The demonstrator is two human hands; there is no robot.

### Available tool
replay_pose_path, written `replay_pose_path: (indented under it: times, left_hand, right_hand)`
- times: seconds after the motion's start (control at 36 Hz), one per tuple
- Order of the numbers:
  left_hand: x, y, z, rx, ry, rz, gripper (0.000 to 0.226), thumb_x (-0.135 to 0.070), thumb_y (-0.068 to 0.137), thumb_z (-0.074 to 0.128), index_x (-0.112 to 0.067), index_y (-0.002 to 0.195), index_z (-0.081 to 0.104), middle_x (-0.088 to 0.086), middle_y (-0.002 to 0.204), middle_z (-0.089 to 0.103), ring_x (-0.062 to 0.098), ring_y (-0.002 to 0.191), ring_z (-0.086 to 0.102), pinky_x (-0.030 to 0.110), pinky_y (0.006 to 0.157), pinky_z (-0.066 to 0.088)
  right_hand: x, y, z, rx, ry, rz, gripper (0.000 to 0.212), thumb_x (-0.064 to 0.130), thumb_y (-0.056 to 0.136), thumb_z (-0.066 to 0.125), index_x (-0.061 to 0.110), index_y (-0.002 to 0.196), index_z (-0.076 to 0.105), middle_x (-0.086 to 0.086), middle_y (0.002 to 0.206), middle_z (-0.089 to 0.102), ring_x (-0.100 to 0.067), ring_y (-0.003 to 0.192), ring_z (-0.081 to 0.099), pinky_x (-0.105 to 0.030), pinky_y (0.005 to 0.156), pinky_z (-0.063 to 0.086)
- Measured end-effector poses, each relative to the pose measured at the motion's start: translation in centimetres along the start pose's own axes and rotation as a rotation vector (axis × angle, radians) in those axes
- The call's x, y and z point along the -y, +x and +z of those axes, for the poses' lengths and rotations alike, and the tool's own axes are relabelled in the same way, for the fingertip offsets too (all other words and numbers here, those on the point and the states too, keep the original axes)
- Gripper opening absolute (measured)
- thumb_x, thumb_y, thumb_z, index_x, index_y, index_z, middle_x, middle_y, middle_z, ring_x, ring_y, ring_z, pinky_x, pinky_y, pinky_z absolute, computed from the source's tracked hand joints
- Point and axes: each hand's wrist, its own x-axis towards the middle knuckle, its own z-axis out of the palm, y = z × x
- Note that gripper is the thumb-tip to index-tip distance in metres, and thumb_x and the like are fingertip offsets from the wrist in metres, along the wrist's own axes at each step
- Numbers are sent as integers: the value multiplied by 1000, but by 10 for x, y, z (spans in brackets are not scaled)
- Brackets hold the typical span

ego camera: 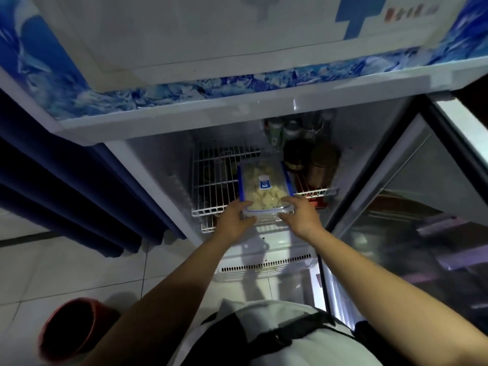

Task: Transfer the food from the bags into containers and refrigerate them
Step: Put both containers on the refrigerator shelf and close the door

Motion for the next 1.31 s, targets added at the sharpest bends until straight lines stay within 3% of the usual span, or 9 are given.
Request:
replay_pose_path:
  times: [0.08, 0.17, 0.28, 0.36, 0.44, 0.58, 0.78, 0.97, 1.31]
  left_hand:
    - [5, -1, 8, -24, 46, 55, 56, -3, 88, 73, -12, 140, 55, 11, 154, 32, 28, 136, 45, 14, 95, 41]
    - [7, 5, 14, -69, -28, 66, 63, 4, 88, 69, -15, 144, 50, 5, 154, 25, 28, 141, 38, -2, 86, 40]
    - [2, 16, 17, 38, 78, -1, 77, -3, 89, 71, -26, 154, 35, 8, 168, 3, 26, 153, 19, 28, 110, 38]
    - [-3, 24, 17, 146, 248, -25, 92, -12, 89, 73, -36, 158, 18, 6, 169, -10, 26, 154, 15, 23, 103, 38]
    - [-8, 30, 17, 202, 425, -44, 106, -12, 87, 75, -42, 158, 3, 7, 168, -17, 28, 155, 5, 35, 116, 29]
    - [-17, 43, 18, 208, 567, -43, 112, -4, 84, 72, -41, 159, -2, 4, 167, -19, 34, 154, 5, 46, 115, 38]
    - [-19, 69, 20, 185, 672, -75, 96, -17, 89, 67, -36, 160, 6, 12, 168, -2, 39, 151, 13, 45, 117, 32]
    - [-3, 68, 29, 192, 660, -132, 102, -14, 86, 69, -39, 159, 3, 2, 169, -8, 39, 152, 9, 53, 117, 32]
    - [1, 60, 35, 172, 747, -118, 102, -19, 87, 67, -38, 159, -2, 1, 169, -9, 38, 151, 16, 55, 114, 35]
  right_hand:
    - [-3, -3, 6, 55, 33, -49, 67, 21, 88, 76, 25, 148, 46, -9, 165, 17, -29, 147, 30, -35, 114, 34]
    - [-4, -1, 11, 51, 46, -79, 75, 22, 89, 75, 26, 153, 37, -6, 167, 9, -27, 151, 23, -33, 115, 31]
    - [-2, 8, 9, 82, -118, -68, 82, 31, 89, 73, 29, 156, 27, 2, 168, 2, -23, 150, 26, -45, 116, 33]
    - [-2, 17, 3, 124, -297, -21, 90, 39, 89, 70, 37, 158, 13, 7, 168, -4, -24, 154, 9, -55, 119, 20]
    - [0, 25, -4, 170, -431, 9, 93, 42, 90, 67, 42, 158, 3, 9, 168, -7, -29, 154, -5, -59, 118, 9]
    - [2, 42, -13, 190, -481, 0, 91, 37, 90, 67, 36, 158, 8, 5, 168, 1, -31, 154, -3, -60, 118, 7]
    - [8, 65, -17, 209, -580, -16, 77, 36, 88, 62, 30, 154, 24, -3, 159, 25, -36, 148, 10, -60, 118, 13]
    - [-4, 65, -6, 215, -590, -7, 84, 40, 90, 62, 33, 157, 14, 0, 162, 19, -34, 151, 4, -61, 117, 12]
    - [-2, 55, 7, 134, -650, 44, 86, 43, 89, 63, 35, 156, 10, -1, 165, 9, -33, 153, -5, -64, 118, 6]
